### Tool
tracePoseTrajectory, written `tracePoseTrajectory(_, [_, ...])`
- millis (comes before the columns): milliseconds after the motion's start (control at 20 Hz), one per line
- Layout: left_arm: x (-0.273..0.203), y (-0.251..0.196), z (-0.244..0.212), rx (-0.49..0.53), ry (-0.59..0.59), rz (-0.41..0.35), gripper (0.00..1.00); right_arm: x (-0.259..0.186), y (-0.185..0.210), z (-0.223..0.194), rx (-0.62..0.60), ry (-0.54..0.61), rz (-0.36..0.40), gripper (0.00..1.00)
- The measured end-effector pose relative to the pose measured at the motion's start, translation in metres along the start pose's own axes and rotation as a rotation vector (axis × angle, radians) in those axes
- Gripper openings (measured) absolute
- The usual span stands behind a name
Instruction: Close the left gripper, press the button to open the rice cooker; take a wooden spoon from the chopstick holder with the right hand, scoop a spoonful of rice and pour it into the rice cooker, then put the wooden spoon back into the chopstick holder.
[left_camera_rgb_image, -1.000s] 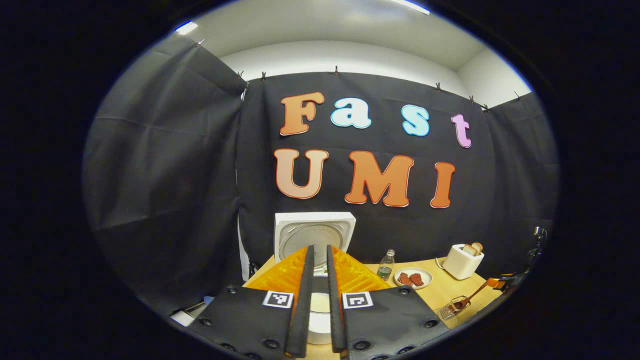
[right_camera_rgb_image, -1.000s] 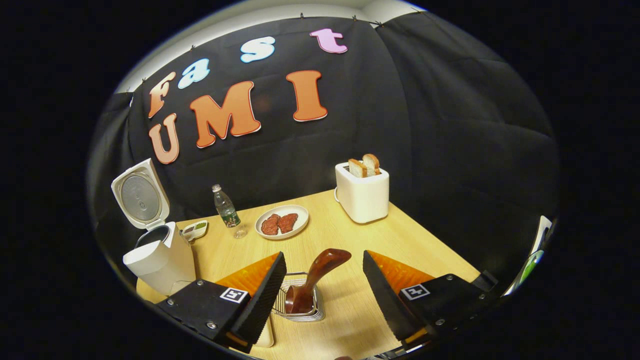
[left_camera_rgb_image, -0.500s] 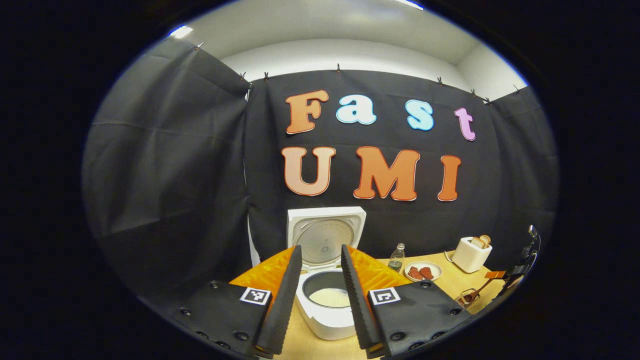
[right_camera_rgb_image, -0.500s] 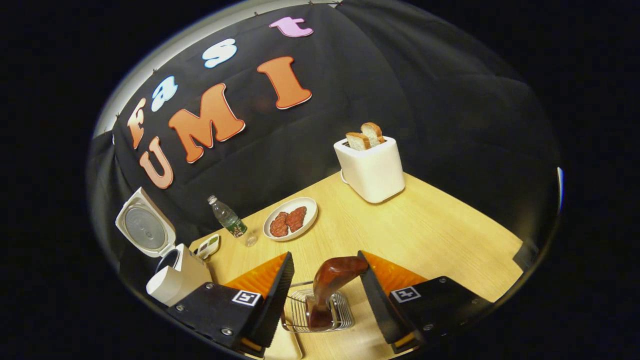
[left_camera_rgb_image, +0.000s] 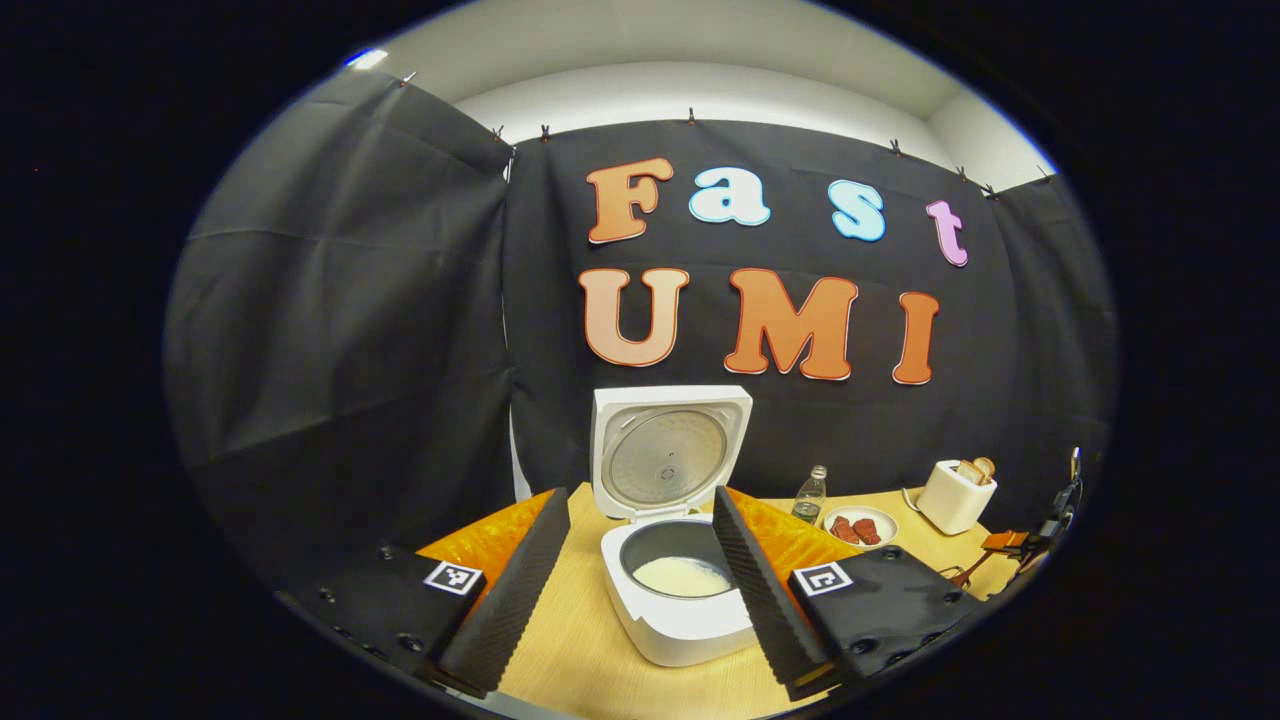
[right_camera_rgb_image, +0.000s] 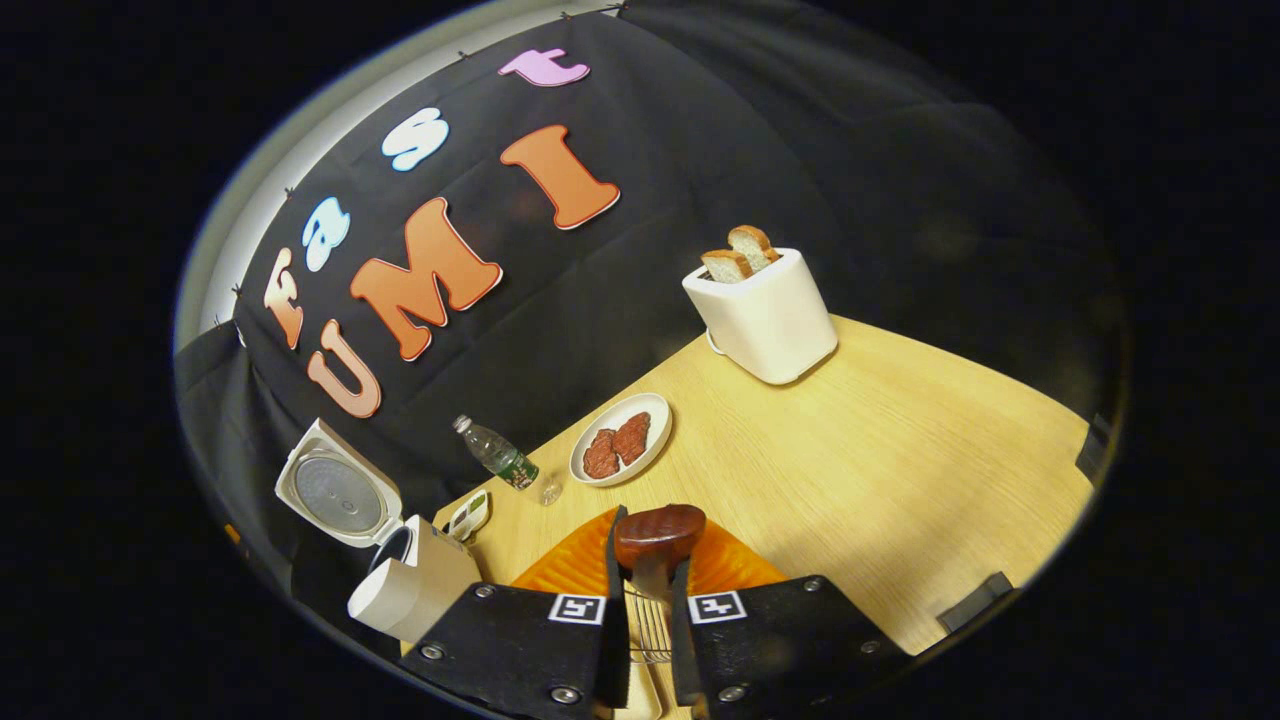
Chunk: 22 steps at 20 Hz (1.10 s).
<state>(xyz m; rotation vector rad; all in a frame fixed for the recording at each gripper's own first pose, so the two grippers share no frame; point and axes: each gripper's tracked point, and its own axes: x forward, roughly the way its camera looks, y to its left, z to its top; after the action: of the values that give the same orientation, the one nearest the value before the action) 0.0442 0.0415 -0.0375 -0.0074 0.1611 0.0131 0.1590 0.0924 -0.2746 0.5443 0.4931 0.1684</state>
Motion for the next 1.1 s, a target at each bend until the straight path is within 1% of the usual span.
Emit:
tracePoseTrajectory(50, [-0.002, 0.000, 0.001, 0.001, -0.003, 0.000, 0.95, -0.002, 0.005, 0.005, -0.009, -0.003, 0.002, 0.11])
tracePoseTrajectory(150, [-0.007, 0.002, 0.004, 0.002, -0.008, 0.000, 0.95, -0.008, 0.018, 0.013, -0.030, -0.023, 0.016, 0.06])
tracePoseTrajectory(250, [-0.014, 0.005, 0.008, 0.000, -0.019, 0.003, 0.95, -0.016, 0.035, 0.026, -0.086, -0.051, 0.029, 0.06])
tracePoseTrajectory(350, [-0.019, 0.009, 0.010, 0.001, -0.030, 0.008, 0.95, -0.030, 0.054, 0.039, -0.169, -0.086, 0.044, 0.06])
tracePoseTrajectory(400, [-0.021, 0.012, 0.010, -0.001, -0.032, 0.011, 0.99, -0.040, 0.064, 0.047, -0.207, -0.110, 0.057, 0.06])
tracePoseTrajectory(550, [-0.029, 0.018, 0.011, -0.009, -0.039, 0.018, 0.99, -0.071, 0.109, 0.061, -0.280, -0.167, 0.126, 0.06])
tracePoseTrajectory(600, [-0.032, 0.021, 0.012, -0.011, -0.042, 0.021, 0.97, -0.081, 0.124, 0.061, -0.294, -0.180, 0.155, 0.06])
tracePoseTrajectory(650, [-0.033, 0.023, 0.013, -0.013, -0.045, 0.022, 0.98, -0.090, 0.138, 0.059, -0.308, -0.187, 0.183, 0.05])
tracePoseTrajectory(750, [-0.036, 0.027, 0.016, -0.017, -0.049, 0.023, 0.99, -0.102, 0.164, 0.048, -0.340, -0.189, 0.236, 0.06])
tracePoseTrajectory(900, [-0.040, 0.032, 0.019, -0.020, -0.057, 0.031, 0.99, -0.110, 0.191, 0.008, -0.386, -0.142, 0.312, 0.06])
tracePoseTrajectory(1000, [-0.042, 0.032, 0.018, -0.024, -0.056, 0.032, 0.96, -0.106, 0.191, -0.025, -0.435, -0.092, 0.315, 0.06])
tracePoseTrajectory(1100, [-0.044, 0.035, 0.018, -0.021, -0.053, 0.036, 0.96, -0.100, 0.186, -0.047, -0.487, -0.072, 0.295, 0.06])
